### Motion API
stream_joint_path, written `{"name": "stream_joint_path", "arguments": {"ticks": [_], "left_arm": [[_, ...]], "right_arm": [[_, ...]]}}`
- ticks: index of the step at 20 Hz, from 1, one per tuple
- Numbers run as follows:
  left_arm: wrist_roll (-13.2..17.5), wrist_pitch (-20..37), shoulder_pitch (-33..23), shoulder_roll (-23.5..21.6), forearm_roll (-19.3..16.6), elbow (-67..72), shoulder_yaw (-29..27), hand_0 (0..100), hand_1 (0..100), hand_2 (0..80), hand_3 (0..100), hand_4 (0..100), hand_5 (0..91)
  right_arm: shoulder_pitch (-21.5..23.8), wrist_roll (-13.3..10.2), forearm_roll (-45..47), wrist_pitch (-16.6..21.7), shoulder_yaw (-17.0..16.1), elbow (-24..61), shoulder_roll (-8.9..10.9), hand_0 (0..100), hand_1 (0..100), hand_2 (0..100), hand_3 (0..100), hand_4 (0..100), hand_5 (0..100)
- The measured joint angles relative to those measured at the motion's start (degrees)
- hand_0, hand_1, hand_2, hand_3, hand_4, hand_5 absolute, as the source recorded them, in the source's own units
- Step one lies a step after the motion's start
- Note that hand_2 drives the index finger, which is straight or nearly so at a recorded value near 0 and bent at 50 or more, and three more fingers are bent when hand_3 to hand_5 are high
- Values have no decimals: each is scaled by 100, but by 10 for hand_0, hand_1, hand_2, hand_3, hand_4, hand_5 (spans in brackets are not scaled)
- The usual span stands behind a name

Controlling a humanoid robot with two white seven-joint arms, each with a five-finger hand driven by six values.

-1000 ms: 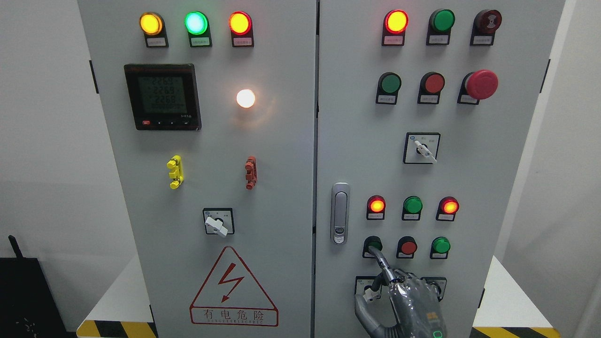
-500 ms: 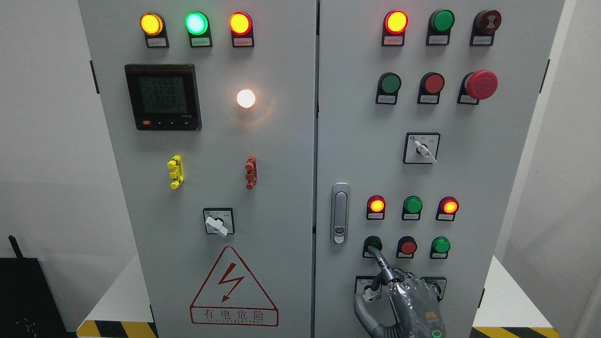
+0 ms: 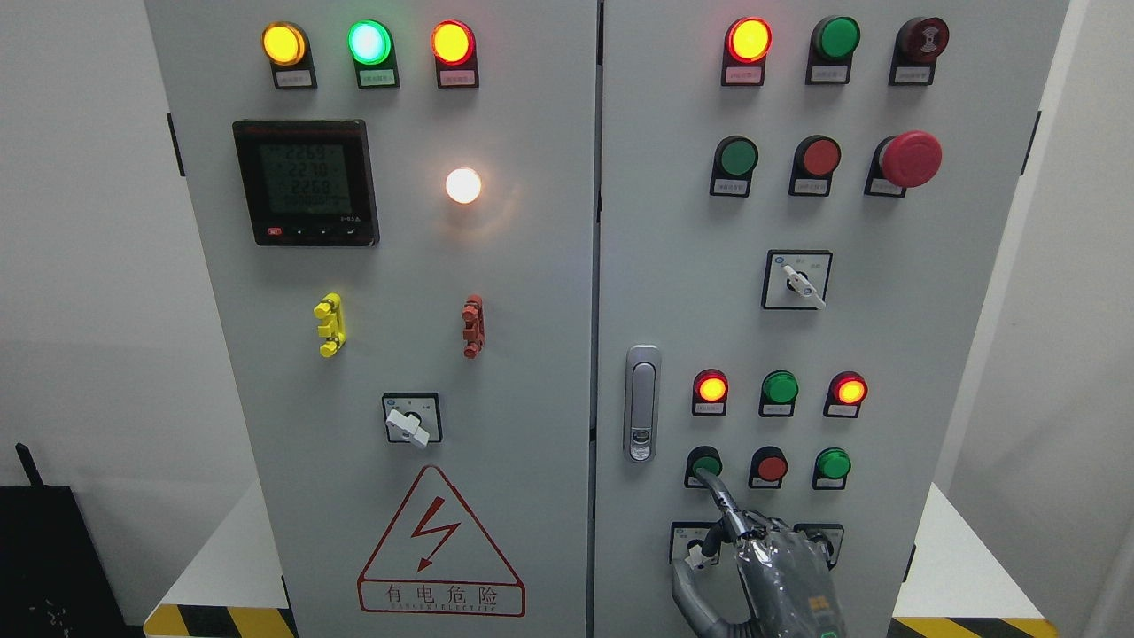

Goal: Press green start button
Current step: 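Release the button and lower the right hand away from the cabinet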

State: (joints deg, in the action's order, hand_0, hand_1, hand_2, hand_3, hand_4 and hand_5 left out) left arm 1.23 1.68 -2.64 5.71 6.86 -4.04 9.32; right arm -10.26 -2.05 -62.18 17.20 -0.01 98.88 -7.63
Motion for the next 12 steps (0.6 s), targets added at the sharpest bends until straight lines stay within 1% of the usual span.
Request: {"name": "stream_joint_path", "arguments": {"ticks": [4, 8, 11, 12], "left_arm": [[0, 0, 0, 0, 0, 0, 0, 120, 556, 0, 0, 0, 0], [0, 0, 0, 0, 0, 0, 0, 120, 556, 0, 0, 0, 0], [0, 0, 0, 0, 0, 0, 0, 120, 556, 0, 0, 0, 0], [0, 0, 0, 0, 0, 0, 0, 120, 556, 0, 0, 0, 0]], "right_arm": [[140, -17, 200, 1, 1, 174, -1, 689, 399, 0, 661, 586, 467], [317, 37, 549, 1, 1, 347, -1, 729, 402, 0, 616, 545, 381], [432, 50, 854, 1, 1, 464, -1, 753, 392, 0, 590, 519, 336], [466, 50, 959, 1, 1, 498, -1, 765, 385, 0, 580, 497, 313]]}}
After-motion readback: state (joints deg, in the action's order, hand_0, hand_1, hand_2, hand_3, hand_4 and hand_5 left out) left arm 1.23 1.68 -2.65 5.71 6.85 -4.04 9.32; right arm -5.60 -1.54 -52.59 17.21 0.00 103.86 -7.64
